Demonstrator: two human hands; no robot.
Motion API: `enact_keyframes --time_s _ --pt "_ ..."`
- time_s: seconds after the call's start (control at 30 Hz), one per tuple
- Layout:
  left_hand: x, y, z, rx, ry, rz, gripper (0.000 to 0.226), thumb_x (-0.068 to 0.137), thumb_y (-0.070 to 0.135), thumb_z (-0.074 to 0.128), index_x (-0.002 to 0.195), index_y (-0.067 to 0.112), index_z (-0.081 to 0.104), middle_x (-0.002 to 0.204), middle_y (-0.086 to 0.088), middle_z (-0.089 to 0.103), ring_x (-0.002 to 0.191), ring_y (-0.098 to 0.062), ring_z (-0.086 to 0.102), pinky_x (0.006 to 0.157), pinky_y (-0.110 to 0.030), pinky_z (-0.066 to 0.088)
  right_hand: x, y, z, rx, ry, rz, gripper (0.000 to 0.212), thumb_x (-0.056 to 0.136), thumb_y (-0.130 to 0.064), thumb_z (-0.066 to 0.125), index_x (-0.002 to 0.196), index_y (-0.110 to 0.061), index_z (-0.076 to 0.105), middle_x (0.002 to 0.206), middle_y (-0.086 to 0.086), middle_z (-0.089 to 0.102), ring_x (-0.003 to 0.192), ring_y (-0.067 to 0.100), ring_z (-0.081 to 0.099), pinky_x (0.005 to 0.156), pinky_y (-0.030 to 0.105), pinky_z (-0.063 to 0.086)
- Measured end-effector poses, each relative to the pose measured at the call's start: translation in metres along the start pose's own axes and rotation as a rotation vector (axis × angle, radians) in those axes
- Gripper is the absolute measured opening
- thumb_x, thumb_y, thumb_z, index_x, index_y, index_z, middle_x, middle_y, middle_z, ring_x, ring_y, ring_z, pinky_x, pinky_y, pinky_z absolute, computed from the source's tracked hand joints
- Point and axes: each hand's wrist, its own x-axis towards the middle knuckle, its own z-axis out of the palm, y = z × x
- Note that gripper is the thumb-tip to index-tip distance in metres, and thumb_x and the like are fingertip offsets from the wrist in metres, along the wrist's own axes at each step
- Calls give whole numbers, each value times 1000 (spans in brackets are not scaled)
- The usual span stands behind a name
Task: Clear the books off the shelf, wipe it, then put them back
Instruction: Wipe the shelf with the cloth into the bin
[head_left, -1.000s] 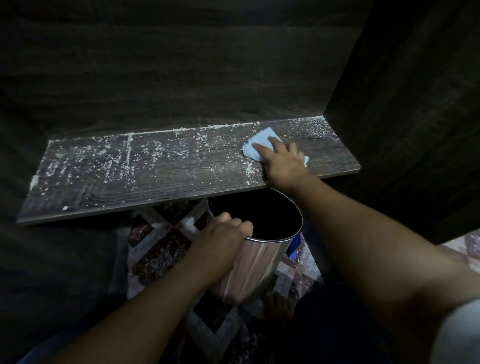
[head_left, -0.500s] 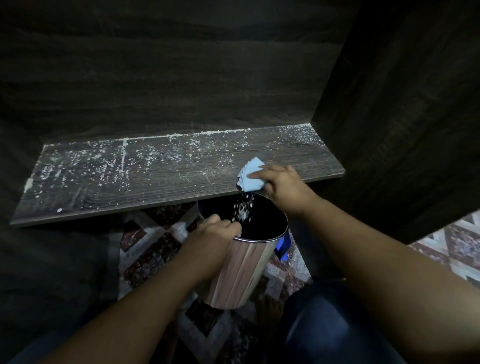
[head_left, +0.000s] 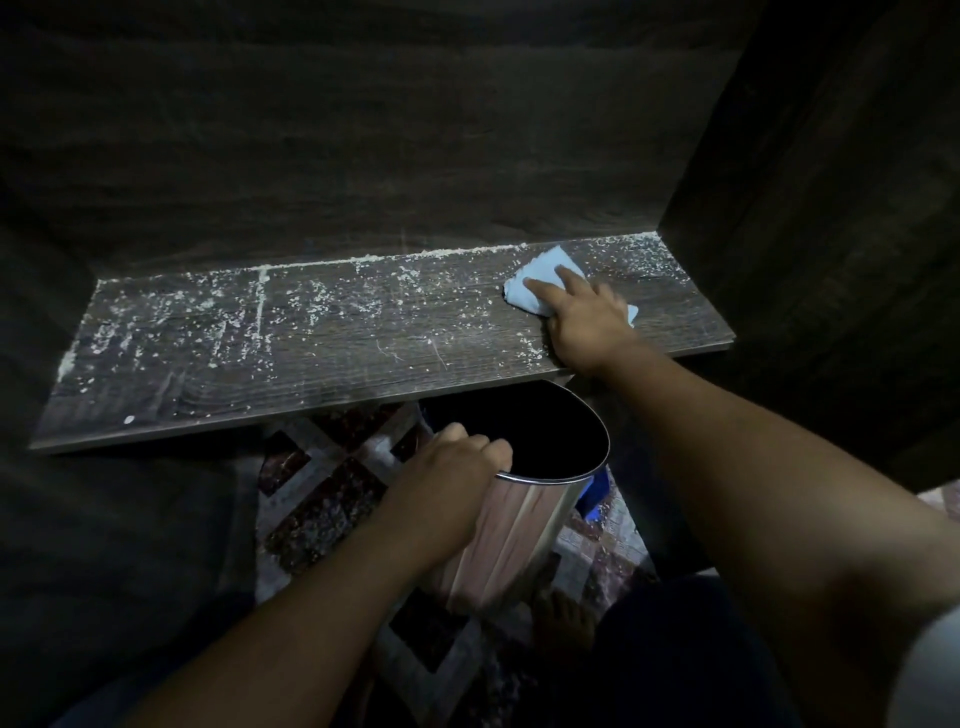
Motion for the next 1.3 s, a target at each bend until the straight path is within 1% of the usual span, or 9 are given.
enact_keyframes --time_s 0.23,0.37,0.47,0.6,0.77,0.83,1.03,1.2,1.3 --pt "-2 6 -4 27 22 1 31 75 -1 55 91 24 46 89 8 52 92 -13 43 61 -29 23 -52 4 3 11 2 -250 53 94 -17 45 144 -37 40 157 5 27 127 37 36 104 42 28" --pt "-4 6 -5 49 41 41 34 68 -4 60 82 23 46 80 8 52 84 -15 48 54 -27 14 -75 10 -4 111 -46 -344 53 89 -17 37 139 -33 49 150 7 41 131 34 39 104 49 34" --pt "-3 6 -4 47 32 28 32 71 -3 58 85 24 47 82 9 52 86 -13 45 54 -26 16 -64 18 -20 153 18 -328 55 87 -17 37 140 -29 48 148 10 42 133 34 39 107 51 31" --pt "1 2 1 30 16 -1 37 75 1 59 83 30 37 80 11 47 85 -11 41 58 -26 24 -21 23 -38 82 130 -150 53 95 -12 43 144 -34 40 155 6 30 134 37 32 110 45 21" --pt "4 7 -4 40 7 -50 29 82 7 54 96 30 44 92 10 51 95 -13 42 66 -27 20 8 13 -12 -60 -3 3 56 96 -28 43 148 -38 27 159 9 17 136 43 22 111 51 16" --pt "4 11 -9 55 -5 -72 28 83 6 51 100 28 45 97 8 51 99 -14 41 66 -28 16 3 6 0 -86 40 34 56 94 -31 44 147 -40 28 158 7 18 131 43 26 108 50 19" --pt "3 24 -21 118 -54 -80 35 83 1 45 109 24 47 103 6 52 104 -16 41 63 -33 5 -25 8 2 -91 73 -145 54 94 -27 45 145 -39 34 156 5 24 124 38 33 99 44 27" --pt "0 29 -22 126 -66 -19 32 80 2 48 104 24 46 103 5 53 105 -19 44 73 -32 23 -64 11 4 -79 36 -295 58 88 -23 45 144 -36 38 154 5 29 121 35 36 97 44 31" --pt "-3 30 -21 109 -59 14 37 75 -1 48 103 23 48 101 3 55 102 -21 47 78 -31 32 -70 15 -4 -10 20 -339 55 88 -14 51 139 -32 46 148 6 39 123 34 40 101 45 35"
